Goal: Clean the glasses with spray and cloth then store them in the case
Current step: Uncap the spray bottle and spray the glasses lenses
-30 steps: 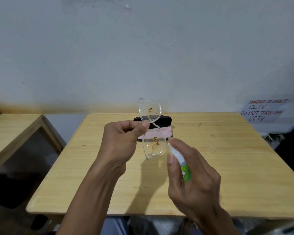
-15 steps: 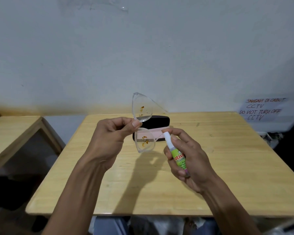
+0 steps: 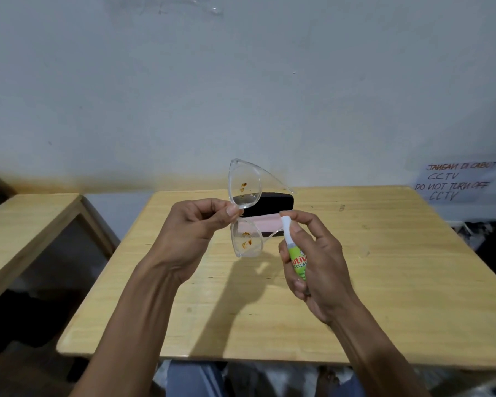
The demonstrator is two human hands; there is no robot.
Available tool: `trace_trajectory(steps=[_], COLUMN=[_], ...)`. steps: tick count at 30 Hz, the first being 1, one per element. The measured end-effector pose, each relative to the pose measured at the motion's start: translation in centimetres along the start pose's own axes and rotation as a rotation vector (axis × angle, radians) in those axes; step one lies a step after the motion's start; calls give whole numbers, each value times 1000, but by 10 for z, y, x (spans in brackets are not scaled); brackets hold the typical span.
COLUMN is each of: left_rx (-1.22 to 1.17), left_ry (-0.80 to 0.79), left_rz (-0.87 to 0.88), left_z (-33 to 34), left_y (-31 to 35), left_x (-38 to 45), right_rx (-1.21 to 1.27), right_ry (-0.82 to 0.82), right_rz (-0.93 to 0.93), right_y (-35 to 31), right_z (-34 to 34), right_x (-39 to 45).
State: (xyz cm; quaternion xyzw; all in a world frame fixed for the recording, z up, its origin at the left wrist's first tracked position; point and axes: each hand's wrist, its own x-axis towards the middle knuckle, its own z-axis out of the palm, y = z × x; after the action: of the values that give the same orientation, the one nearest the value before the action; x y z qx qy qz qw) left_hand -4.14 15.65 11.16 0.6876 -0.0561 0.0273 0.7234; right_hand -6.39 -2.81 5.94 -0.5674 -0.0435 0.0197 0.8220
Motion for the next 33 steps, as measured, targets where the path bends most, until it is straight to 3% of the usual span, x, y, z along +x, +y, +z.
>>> trace_trajectory(steps=[24, 33], left_rx=[19, 55], left_ry=[-56, 22], left_rz=[-34, -21], left_z=[2, -5], left_y=[-16, -14], left_x=[-3, -7], right_rx=[61, -21], right_ry=[116, 182], right_rz=[-178, -245], right_y=[-25, -21], right_z=[18, -8], right_x=[16, 5])
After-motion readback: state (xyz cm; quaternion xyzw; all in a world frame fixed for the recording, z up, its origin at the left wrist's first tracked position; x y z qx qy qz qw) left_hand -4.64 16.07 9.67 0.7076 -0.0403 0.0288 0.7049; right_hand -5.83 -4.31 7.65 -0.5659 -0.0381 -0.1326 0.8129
